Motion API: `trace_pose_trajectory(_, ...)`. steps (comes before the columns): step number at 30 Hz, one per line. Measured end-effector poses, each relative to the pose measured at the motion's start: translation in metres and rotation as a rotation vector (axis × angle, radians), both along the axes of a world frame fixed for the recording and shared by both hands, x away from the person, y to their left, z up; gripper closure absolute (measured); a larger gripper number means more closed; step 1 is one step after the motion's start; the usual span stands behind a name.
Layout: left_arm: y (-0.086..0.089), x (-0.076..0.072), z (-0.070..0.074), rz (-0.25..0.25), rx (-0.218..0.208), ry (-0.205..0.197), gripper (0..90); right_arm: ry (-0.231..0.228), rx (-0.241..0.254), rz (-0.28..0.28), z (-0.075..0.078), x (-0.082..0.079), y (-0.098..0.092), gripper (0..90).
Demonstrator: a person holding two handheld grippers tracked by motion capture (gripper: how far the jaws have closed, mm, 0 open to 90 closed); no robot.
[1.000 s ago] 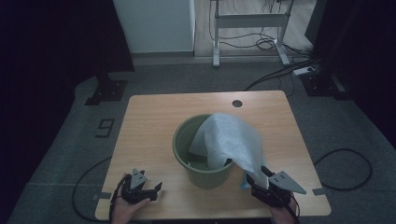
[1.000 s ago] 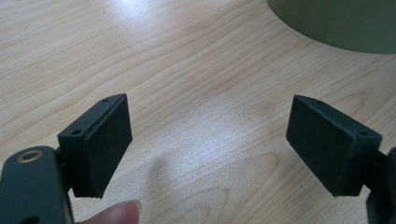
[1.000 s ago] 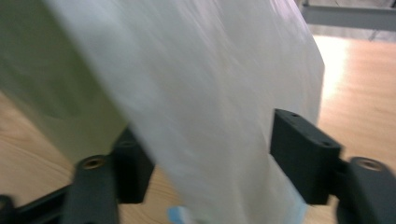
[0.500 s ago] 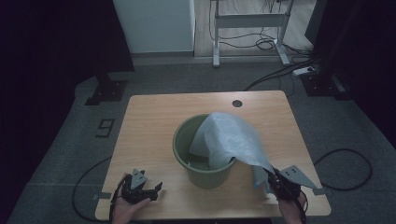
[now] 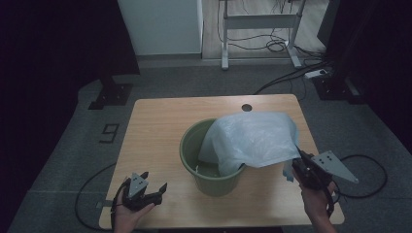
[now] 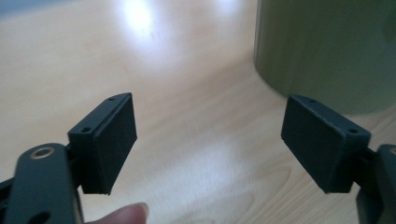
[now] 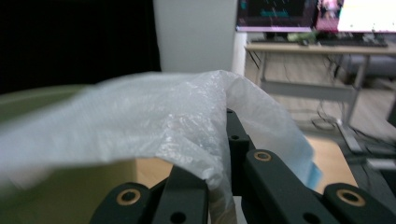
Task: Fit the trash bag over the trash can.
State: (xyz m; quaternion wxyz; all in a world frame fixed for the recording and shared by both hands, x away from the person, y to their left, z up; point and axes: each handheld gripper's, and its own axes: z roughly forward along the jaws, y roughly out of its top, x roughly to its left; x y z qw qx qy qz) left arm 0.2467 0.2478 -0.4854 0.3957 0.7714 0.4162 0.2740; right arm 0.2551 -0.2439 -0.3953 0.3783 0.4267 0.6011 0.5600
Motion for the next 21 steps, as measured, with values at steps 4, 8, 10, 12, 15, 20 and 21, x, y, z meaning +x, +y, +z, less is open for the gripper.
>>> trace_pose_trajectory(4,-0.008,-0.008,0.024,-0.03,-0.032,-0.039,18.9,-0.044,0.01,0.044,0.025,0.002,0.012,88.6)
trace_pose_trajectory(8,-0.013,-0.013,0.04,-0.056,-0.08,-0.035,19.1,-0.069,0.004,0.096,0.04,0.006,0.029,88.6)
trace_pose_trajectory(10,-0.015,-0.015,0.046,-0.061,-0.104,-0.033,19.1,-0.076,-0.005,0.119,0.044,0.007,0.038,88.6)
trace_pose_trajectory(12,-0.018,-0.018,0.056,-0.076,-0.133,-0.041,19.3,-0.077,-0.01,0.145,0.045,0.009,0.048,88.6)
trace_pose_trajectory(15,-0.026,-0.023,0.07,-0.098,-0.171,-0.069,19.2,-0.068,-0.021,0.173,0.045,0.011,0.057,88.6)
trace_pose_trajectory(20,-0.042,-0.026,0.088,-0.144,-0.212,-0.085,19.2,-0.036,-0.033,0.22,0.045,0.017,0.072,88.5)
trace_pose_trajectory(21,-0.046,-0.026,0.09,-0.154,-0.212,-0.086,19.2,-0.027,-0.036,0.229,0.045,0.018,0.075,88.5)
